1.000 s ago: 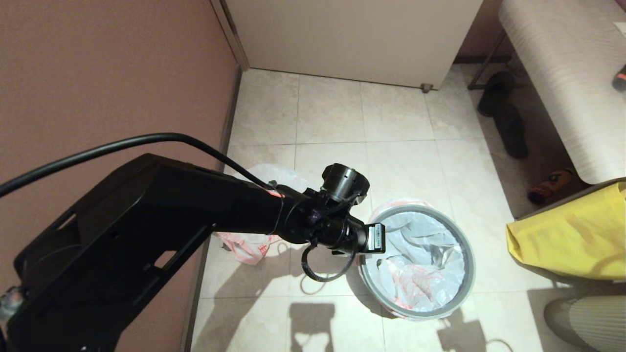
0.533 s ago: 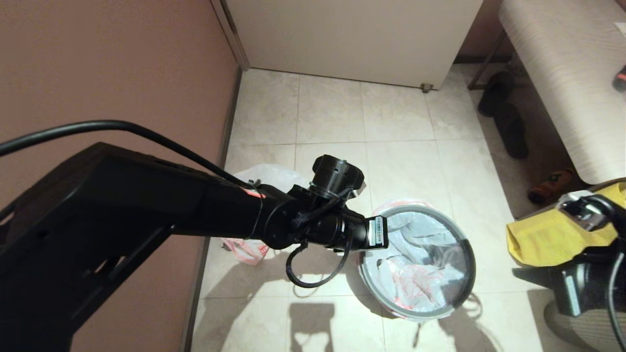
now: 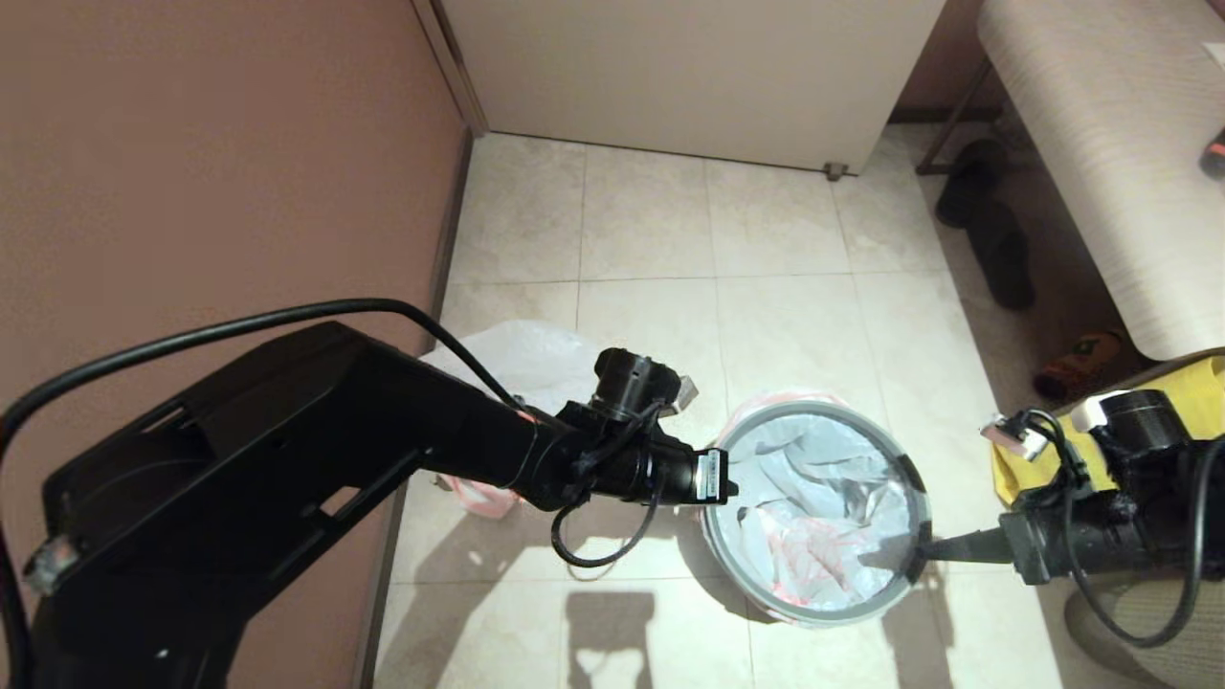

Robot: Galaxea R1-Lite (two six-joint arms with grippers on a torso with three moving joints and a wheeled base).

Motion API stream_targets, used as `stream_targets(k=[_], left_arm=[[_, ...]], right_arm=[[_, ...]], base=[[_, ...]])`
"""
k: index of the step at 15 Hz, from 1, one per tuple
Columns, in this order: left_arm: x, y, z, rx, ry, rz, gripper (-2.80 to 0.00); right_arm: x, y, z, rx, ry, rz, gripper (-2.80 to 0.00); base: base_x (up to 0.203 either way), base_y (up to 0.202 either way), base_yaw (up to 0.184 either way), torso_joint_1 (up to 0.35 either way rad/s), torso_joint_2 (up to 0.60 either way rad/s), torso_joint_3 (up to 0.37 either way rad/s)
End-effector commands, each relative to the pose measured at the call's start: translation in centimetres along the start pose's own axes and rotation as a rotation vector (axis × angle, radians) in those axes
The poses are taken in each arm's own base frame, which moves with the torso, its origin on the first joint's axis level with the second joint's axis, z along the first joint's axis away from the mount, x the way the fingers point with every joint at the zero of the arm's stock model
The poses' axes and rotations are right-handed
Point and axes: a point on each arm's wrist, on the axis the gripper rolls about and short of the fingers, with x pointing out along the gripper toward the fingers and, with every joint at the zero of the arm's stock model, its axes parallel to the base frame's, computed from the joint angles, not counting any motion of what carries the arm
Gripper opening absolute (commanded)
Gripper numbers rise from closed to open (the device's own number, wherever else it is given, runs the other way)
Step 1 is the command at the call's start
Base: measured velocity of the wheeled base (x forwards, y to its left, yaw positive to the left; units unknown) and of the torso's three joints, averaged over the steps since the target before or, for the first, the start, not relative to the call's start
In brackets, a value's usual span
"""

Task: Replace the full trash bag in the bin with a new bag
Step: Place the trash can ring on the trash can

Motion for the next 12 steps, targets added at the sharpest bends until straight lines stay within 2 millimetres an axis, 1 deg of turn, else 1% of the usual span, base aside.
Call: stream_targets(k=[1, 3, 6, 8, 9, 10, 12], left_arm=[[1.4, 1.0, -0.9, -0.012, 0.031, 0.010, -2.80], [2.0, 1.3, -0.9, -0.011, 0.033, 0.010, -2.80], [3.4, 1.8, -1.1, -0.015, 0.038, 0.013, -2.80], [4.2, 2.0, -1.3, -0.020, 0.041, 0.017, -2.80], [4.7, 2.2, -1.4, -0.022, 0.043, 0.024, -2.80], [4.9, 2.3, -1.4, -0.023, 0.038, 0.036, -2.80], [6.2, 3.0, -1.1, -0.031, 0.010, 0.088, -2.80]], right_arm=[[1.8, -4.3, -1.3, 0.082, 0.028, 0.059, -2.80], [2.9, -6.6, -1.1, 0.091, 0.011, 0.108, -2.80], [4.9, -9.8, -0.6, 0.088, -0.005, 0.140, -2.80], [5.9, -11.7, -0.8, 0.101, -0.009, 0.145, -2.80], [6.0, -12.4, -0.6, 0.093, -0.020, 0.141, -2.80], [6.1, -12.5, -0.5, 0.089, -0.023, 0.136, -2.80], [6.9, -14.1, -0.3, 0.091, -0.018, 0.118, -2.80]], base=[[0.000, 0.000, 0.000, 0.000, 0.00, 0.000], [0.000, 0.000, 0.000, 0.000, 0.00, 0.000], [0.000, 0.000, 0.000, 0.000, 0.00, 0.000], [0.000, 0.000, 0.000, 0.000, 0.00, 0.000], [0.000, 0.000, 0.000, 0.000, 0.00, 0.000], [0.000, 0.000, 0.000, 0.000, 0.00, 0.000], [0.000, 0.000, 0.000, 0.000, 0.00, 0.000]])
